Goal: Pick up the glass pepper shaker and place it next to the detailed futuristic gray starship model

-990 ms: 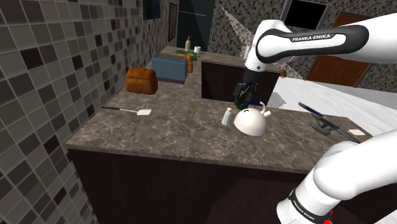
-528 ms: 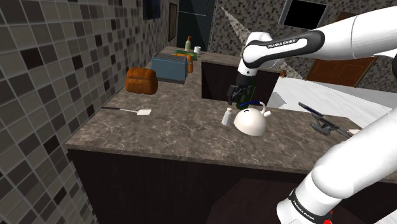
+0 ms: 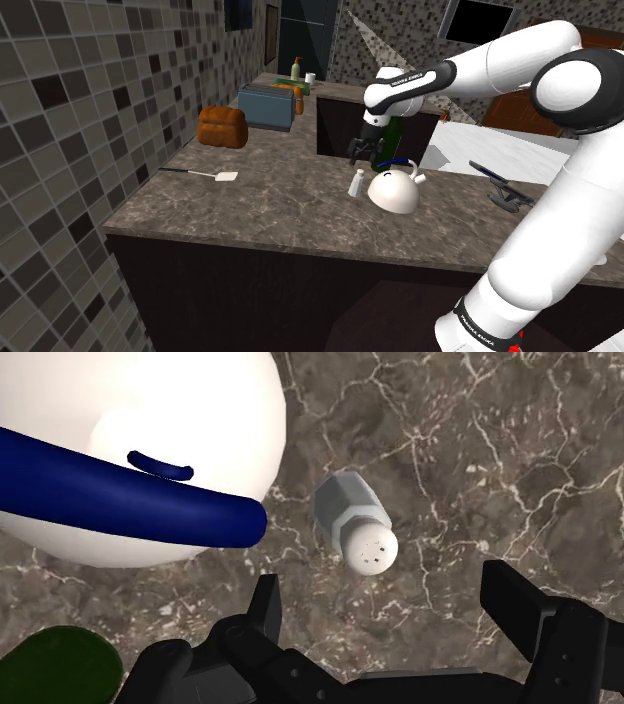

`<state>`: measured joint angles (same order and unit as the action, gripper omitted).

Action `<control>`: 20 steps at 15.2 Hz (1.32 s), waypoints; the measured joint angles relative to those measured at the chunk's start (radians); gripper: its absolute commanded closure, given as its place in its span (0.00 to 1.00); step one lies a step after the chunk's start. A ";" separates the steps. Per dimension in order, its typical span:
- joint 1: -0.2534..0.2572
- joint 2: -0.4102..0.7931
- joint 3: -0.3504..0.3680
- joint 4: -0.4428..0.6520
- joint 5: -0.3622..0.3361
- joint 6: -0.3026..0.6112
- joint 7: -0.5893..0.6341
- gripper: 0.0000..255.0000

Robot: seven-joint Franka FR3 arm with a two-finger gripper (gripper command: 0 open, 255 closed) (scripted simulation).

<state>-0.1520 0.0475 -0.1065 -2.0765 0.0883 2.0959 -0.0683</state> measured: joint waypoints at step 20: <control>0.000 0.057 0.001 -0.038 0.014 0.095 -0.007 1.00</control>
<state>-0.1521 0.1046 -0.1051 -2.1147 0.1018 2.1906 -0.0753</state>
